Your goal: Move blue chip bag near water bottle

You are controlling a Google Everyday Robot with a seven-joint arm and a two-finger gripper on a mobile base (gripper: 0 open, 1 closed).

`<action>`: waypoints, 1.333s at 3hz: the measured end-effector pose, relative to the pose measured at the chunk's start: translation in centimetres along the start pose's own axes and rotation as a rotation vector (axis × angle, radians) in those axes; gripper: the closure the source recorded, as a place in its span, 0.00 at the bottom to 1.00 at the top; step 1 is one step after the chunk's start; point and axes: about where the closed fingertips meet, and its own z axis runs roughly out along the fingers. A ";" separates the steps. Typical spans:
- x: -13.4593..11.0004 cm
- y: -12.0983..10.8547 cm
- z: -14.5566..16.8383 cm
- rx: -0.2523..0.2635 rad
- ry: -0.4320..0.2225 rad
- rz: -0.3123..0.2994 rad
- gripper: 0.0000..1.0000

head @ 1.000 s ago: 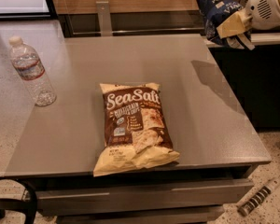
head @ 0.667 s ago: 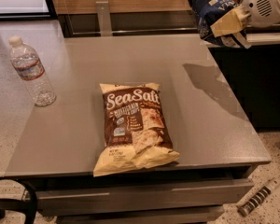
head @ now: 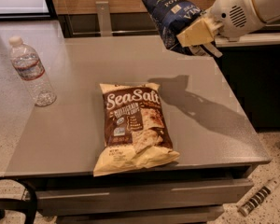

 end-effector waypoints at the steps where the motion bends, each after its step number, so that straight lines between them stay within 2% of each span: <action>1: 0.0 0.0 0.0 0.000 0.000 0.000 1.00; 2: -0.6 0.5 1.2 -0.002 0.020 0.017 1.00; 4: -3.4 2.5 8.2 0.052 0.128 0.125 1.00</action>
Offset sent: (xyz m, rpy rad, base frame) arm 0.0196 0.0623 -0.0205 -0.0350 0.1213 -0.0648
